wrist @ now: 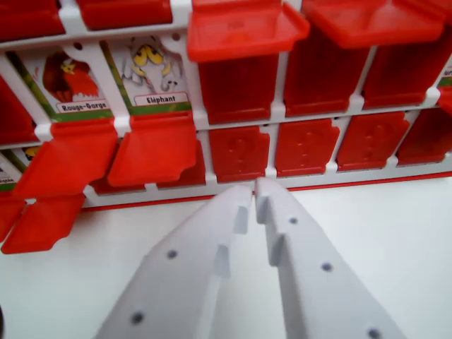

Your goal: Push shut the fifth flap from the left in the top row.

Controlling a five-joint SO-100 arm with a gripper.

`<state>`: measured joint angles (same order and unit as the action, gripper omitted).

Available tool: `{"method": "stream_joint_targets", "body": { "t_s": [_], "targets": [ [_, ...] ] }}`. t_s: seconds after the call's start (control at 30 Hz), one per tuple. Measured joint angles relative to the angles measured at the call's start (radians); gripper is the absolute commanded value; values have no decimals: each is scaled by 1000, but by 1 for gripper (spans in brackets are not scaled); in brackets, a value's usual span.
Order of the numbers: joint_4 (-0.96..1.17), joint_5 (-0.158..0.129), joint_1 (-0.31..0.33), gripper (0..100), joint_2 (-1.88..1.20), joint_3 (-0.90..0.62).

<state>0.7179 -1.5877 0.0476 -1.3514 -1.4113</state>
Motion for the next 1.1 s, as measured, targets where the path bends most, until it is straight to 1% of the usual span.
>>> {"method": "stream_joint_targets", "body": {
  "t_s": [0.3, 0.7, 1.03, 1.1],
  "targets": [
    [0, 0, -17, 0, 132, 135],
    [0, 0, -17, 0, 264, 236],
    [-6, 0, -17, 0, 316, 333],
    [-6, -8, -17, 0, 316, 347]
  ]
}}
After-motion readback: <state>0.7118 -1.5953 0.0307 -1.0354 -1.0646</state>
